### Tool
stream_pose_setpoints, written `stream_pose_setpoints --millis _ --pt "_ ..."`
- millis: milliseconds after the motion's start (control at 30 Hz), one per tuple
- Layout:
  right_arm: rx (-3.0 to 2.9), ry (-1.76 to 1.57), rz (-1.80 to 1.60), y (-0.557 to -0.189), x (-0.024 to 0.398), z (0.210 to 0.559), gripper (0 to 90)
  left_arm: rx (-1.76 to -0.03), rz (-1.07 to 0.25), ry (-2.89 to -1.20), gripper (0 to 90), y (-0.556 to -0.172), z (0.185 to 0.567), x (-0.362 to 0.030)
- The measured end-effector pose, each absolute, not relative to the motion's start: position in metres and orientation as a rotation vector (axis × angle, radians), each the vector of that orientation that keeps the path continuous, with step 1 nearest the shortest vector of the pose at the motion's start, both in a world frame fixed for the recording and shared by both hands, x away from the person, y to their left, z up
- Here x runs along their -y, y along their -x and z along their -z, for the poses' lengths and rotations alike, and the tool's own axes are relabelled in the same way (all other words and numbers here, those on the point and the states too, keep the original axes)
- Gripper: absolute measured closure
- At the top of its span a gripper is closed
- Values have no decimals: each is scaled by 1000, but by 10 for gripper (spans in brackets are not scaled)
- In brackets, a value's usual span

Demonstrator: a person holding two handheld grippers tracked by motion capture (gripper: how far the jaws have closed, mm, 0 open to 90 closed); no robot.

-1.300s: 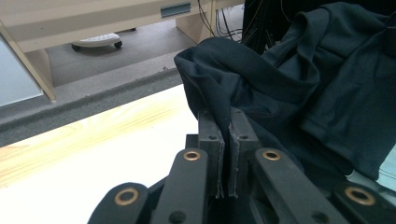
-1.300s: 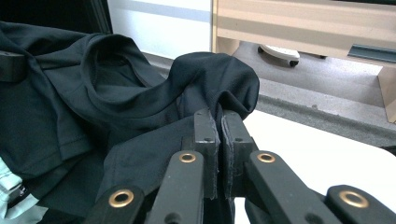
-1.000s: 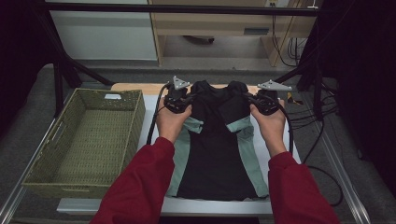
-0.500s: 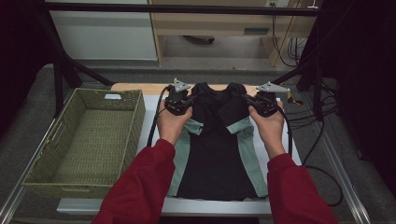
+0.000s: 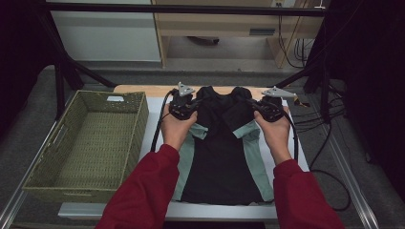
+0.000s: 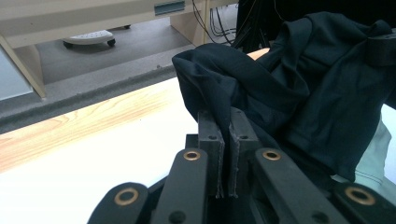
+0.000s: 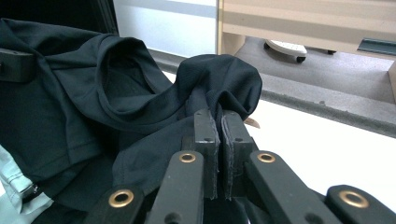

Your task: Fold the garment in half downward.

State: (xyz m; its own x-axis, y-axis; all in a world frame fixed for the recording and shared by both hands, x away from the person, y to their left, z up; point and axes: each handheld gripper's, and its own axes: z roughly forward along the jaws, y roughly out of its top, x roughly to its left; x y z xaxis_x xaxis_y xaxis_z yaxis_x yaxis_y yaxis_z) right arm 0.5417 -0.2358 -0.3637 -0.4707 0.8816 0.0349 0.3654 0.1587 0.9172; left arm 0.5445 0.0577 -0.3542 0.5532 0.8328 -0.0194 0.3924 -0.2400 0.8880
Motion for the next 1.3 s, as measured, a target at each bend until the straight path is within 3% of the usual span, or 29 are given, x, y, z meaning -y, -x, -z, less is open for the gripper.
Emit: stream_pose_setpoints --millis 1300 --pt "-1946 -1159 -1333 -517 226 384 865 -987 -573 -1812 860 -515 380 -61"
